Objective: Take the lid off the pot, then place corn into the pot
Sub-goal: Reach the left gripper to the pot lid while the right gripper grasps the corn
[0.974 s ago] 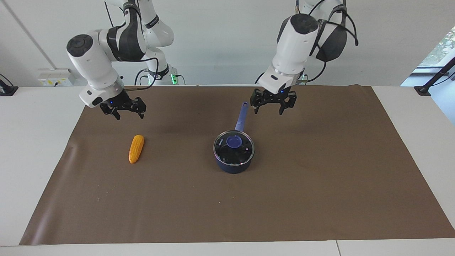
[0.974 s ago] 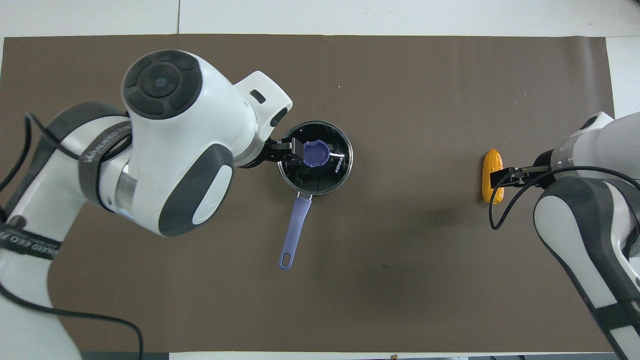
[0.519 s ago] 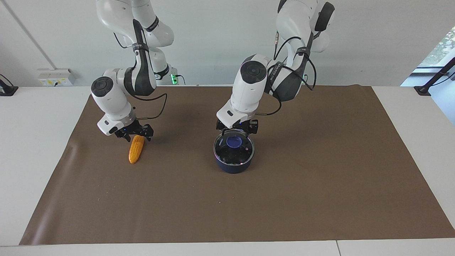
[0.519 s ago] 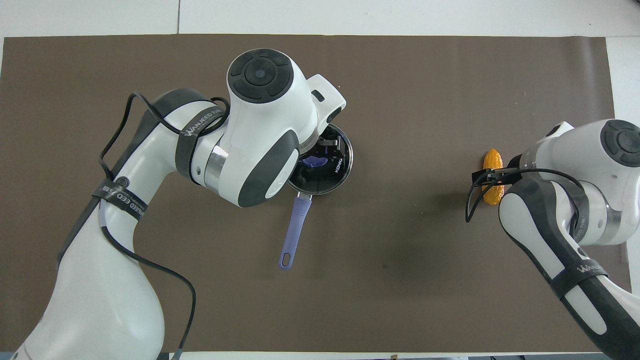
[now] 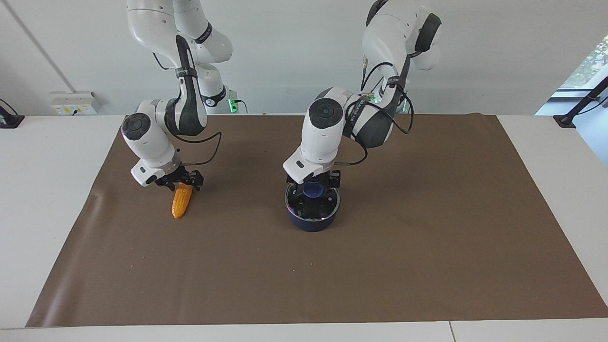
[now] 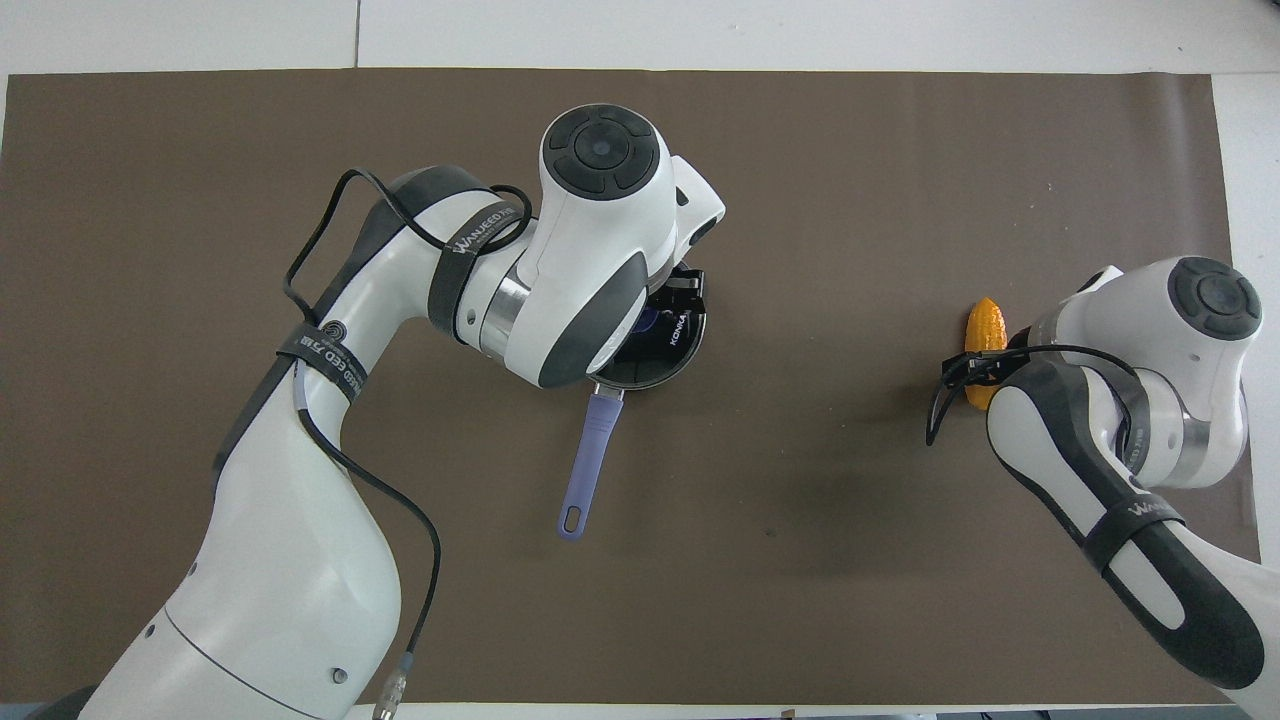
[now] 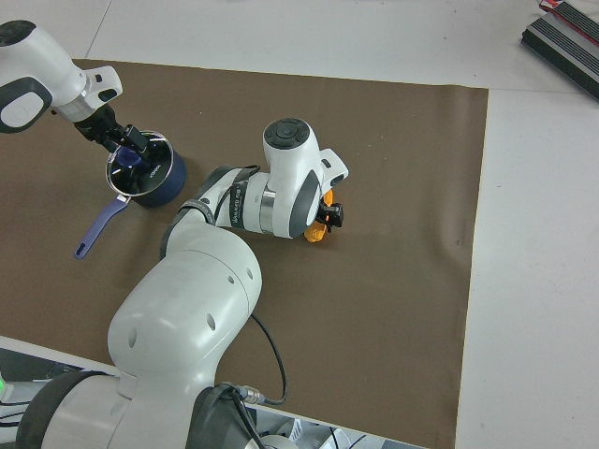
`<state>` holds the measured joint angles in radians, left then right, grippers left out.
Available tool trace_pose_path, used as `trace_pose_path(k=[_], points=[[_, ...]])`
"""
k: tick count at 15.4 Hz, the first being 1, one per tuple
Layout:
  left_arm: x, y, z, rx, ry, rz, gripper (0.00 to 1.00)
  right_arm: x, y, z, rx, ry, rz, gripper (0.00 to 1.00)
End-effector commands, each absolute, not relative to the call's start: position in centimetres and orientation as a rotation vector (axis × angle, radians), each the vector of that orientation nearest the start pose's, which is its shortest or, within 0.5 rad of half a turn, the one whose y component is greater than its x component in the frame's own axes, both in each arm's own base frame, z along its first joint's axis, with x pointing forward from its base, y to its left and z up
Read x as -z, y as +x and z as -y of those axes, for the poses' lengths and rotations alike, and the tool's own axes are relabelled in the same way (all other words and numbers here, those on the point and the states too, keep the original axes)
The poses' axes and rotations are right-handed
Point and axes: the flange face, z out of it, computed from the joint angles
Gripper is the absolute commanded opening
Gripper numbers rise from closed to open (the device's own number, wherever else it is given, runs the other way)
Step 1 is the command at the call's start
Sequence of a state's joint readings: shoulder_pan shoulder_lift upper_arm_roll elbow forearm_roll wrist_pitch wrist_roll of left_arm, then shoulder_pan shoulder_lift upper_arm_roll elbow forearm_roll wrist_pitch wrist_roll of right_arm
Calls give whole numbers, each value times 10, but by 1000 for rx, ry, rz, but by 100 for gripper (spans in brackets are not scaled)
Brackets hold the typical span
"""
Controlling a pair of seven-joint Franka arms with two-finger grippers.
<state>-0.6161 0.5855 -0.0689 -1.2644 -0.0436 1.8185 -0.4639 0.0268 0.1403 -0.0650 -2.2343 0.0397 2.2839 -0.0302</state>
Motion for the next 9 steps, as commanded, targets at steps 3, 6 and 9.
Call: trace_pose_path(k=[3,6,9], points=[[-416,564,452,-99,-3142,-325,98,-297,523,26,-131,-3111,-42,52],[-416,564,452,-97,-3143,-322,93,-298,523,26,-133,-3111,-39,5],[-415,565,451,-94,-3141,-319,87,-305,527,19,-170,-3113,-8,0]])
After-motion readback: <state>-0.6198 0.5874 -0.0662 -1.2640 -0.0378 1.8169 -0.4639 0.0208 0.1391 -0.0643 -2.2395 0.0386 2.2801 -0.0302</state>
